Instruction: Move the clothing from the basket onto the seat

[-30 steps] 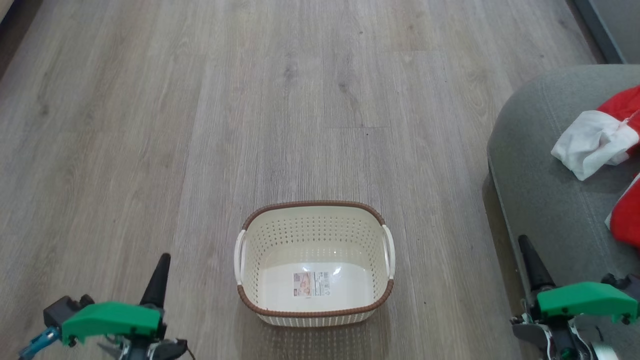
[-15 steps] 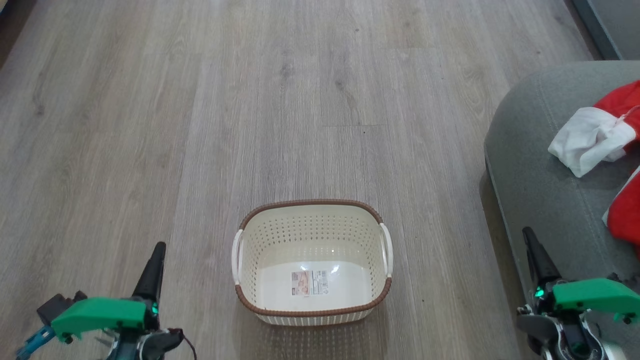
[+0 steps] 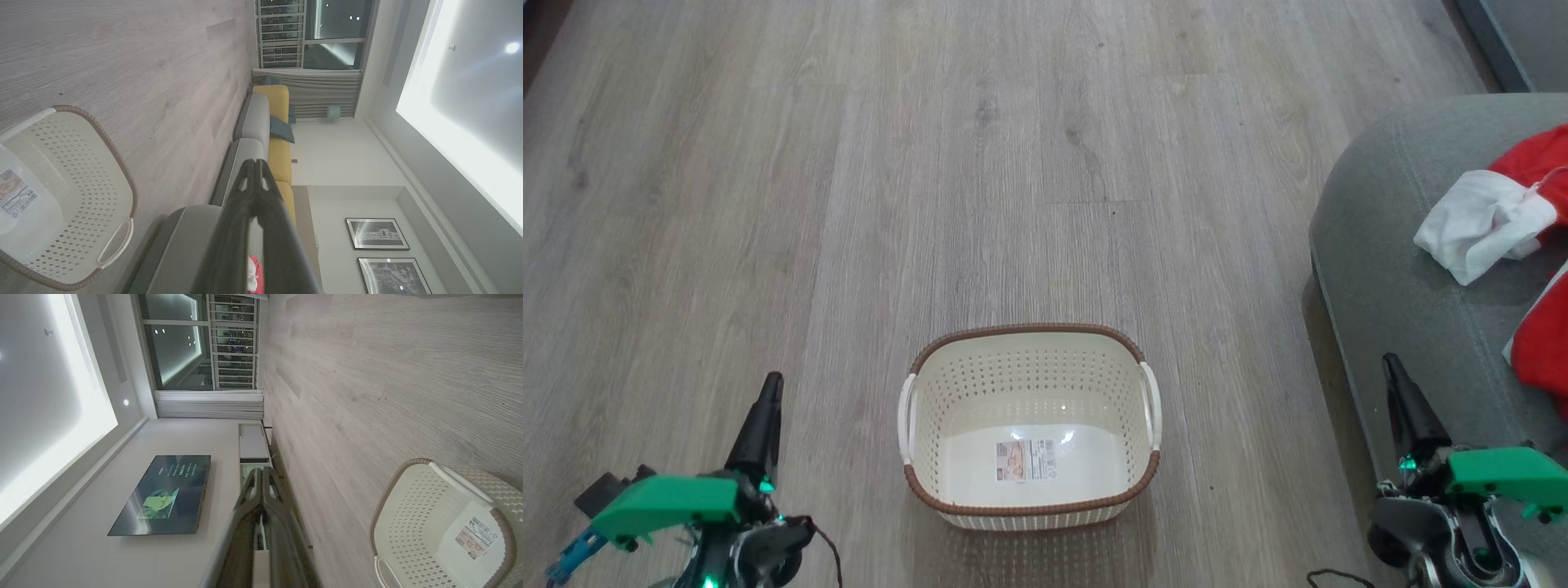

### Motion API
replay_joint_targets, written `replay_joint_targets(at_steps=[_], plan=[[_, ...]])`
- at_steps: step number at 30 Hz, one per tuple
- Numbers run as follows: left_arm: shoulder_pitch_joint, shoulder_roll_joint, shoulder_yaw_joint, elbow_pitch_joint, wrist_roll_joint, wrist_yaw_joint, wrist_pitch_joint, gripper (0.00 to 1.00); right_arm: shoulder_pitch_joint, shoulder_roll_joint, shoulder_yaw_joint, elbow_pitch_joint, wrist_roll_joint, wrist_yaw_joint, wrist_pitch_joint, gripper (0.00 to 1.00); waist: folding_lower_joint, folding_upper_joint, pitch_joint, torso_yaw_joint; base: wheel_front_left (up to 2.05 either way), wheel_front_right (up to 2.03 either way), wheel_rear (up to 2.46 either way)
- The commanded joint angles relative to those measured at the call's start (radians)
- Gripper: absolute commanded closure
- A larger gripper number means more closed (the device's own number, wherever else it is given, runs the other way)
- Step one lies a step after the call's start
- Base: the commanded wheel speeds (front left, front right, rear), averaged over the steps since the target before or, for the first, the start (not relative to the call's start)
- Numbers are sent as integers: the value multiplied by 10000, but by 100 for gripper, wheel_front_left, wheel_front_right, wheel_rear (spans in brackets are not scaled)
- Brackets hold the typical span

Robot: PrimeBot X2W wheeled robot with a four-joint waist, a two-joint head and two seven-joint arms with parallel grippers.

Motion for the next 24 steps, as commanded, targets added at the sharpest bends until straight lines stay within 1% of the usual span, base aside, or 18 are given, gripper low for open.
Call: replay_joint_targets(at_steps=[1, 24], plan=[[-491, 56, 398, -338, -60, -94, 77, 100, -560, -22, 166, -397, 87, -2, 58, 100, -1, 0, -1, 1, 0, 0, 0], [-490, 56, 397, -339, -61, -94, 76, 100, -559, -22, 167, -397, 88, -2, 57, 100, -1, 0, -1, 1, 0, 0, 0]])
